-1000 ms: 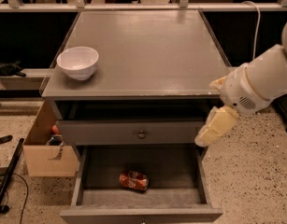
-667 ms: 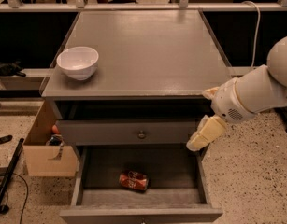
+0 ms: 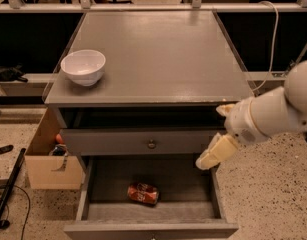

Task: Pick coke can from middle drawer and place on counter

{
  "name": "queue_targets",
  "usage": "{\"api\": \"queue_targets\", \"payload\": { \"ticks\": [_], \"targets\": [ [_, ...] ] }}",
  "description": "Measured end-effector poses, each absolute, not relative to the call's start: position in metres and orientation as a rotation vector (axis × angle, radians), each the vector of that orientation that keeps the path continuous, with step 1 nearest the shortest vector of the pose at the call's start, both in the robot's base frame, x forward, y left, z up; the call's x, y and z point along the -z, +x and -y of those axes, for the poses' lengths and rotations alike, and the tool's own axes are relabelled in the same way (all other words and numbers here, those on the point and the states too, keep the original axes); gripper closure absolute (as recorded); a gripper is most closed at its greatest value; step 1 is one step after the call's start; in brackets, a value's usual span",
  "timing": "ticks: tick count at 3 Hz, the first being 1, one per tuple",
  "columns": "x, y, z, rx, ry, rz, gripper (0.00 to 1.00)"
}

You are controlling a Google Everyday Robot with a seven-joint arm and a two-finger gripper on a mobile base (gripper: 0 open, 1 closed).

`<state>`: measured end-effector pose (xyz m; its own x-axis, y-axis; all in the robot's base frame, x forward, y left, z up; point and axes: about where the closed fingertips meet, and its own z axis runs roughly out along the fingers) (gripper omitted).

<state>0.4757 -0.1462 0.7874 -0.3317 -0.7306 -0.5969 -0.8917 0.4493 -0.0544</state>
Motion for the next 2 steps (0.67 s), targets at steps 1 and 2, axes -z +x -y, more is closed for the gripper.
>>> {"api": "queue_targets", "payload": {
  "ticks": [1, 2],
  "targets": [
    [-0.726, 0.442, 0.147, -0.474, -1.178, -2.169, 0.00],
    [-0.674, 0.425, 0.164, -0.454, -0.980, -2.173, 0.00]
  ]
}}
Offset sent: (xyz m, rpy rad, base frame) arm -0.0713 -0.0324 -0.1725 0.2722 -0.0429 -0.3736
